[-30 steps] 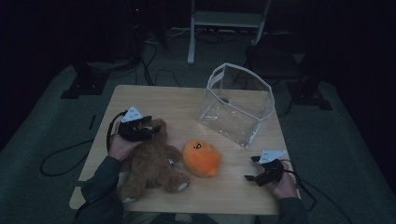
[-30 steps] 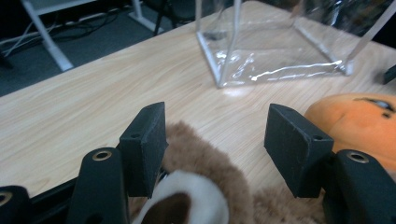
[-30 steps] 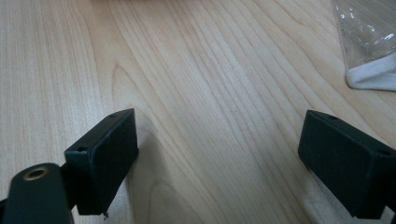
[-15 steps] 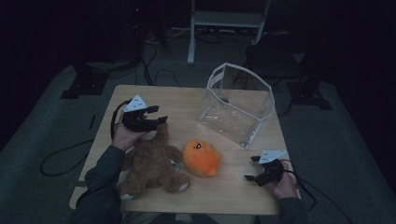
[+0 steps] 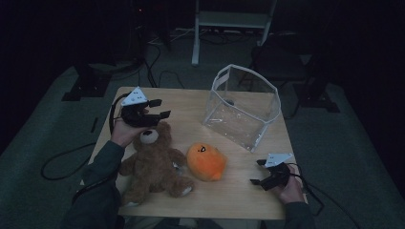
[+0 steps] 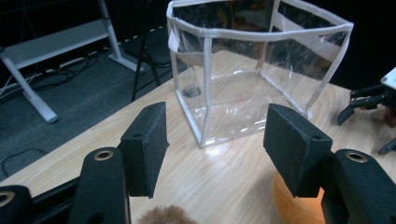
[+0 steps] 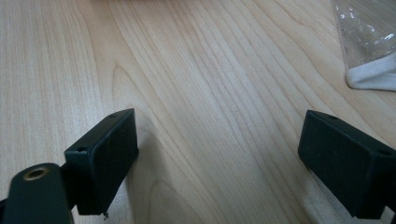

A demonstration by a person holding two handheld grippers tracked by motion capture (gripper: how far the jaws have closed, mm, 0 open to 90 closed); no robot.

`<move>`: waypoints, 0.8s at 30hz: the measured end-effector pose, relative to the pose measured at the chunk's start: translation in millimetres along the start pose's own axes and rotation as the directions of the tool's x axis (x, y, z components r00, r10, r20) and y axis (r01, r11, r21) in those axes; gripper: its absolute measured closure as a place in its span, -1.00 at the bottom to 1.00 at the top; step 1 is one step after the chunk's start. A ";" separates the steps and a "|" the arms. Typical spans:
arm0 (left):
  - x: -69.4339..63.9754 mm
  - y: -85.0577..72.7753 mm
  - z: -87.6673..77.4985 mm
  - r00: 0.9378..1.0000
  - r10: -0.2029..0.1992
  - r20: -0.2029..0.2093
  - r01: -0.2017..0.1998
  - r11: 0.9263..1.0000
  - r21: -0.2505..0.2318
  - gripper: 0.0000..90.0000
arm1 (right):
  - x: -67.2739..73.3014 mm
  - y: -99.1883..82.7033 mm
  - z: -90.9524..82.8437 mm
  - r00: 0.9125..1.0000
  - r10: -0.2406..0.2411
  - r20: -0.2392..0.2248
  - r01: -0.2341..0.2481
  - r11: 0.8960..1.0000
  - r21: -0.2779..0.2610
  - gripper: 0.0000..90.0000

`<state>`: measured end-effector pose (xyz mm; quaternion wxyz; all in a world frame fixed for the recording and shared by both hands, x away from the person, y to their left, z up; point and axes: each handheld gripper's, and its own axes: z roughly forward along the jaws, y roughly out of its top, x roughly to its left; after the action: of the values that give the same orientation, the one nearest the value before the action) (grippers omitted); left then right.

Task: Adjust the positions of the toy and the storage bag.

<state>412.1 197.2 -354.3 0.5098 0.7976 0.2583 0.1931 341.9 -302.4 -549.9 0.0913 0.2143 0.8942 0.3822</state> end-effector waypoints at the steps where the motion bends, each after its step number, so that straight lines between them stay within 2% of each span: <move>1: 0.4 1.9 1.5 1.000 -0.003 0.010 0.003 1.000 -0.003 -0.11 | 0.0 0.0 0.0 1.000 0.000 0.000 0.000 1.000 0.000 -0.75; 7: 1.3 13.9 12.8 0.999 0.011 0.043 -0.010 1.000 -0.016 -0.11 | 0.0 0.0 0.0 1.000 0.000 0.000 0.000 1.000 0.000 -0.75; 11: 2.7 19.0 25.8 0.999 0.011 0.037 -0.011 1.000 -0.001 -0.11 | 0.0 0.0 0.0 1.000 0.000 0.000 0.000 1.000 0.000 -0.75; 16: 0.5 27.8 41.3 0.999 0.042 0.031 -0.043 0.999 0.022 -0.12 | 0.0 0.0 0.0 1.000 0.000 0.000 0.000 1.000 0.000 -0.75; 24: -1.3 45.2 66.8 0.999 0.042 0.030 -0.042 0.999 0.024 -0.10 | -0.1 0.0 0.0 1.000 0.001 0.000 -0.001 1.000 0.000 -0.75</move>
<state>459.0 133.1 -340.2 0.4995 0.8119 0.2361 0.1886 341.9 -302.5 -549.9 0.0914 0.2147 0.8942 0.3821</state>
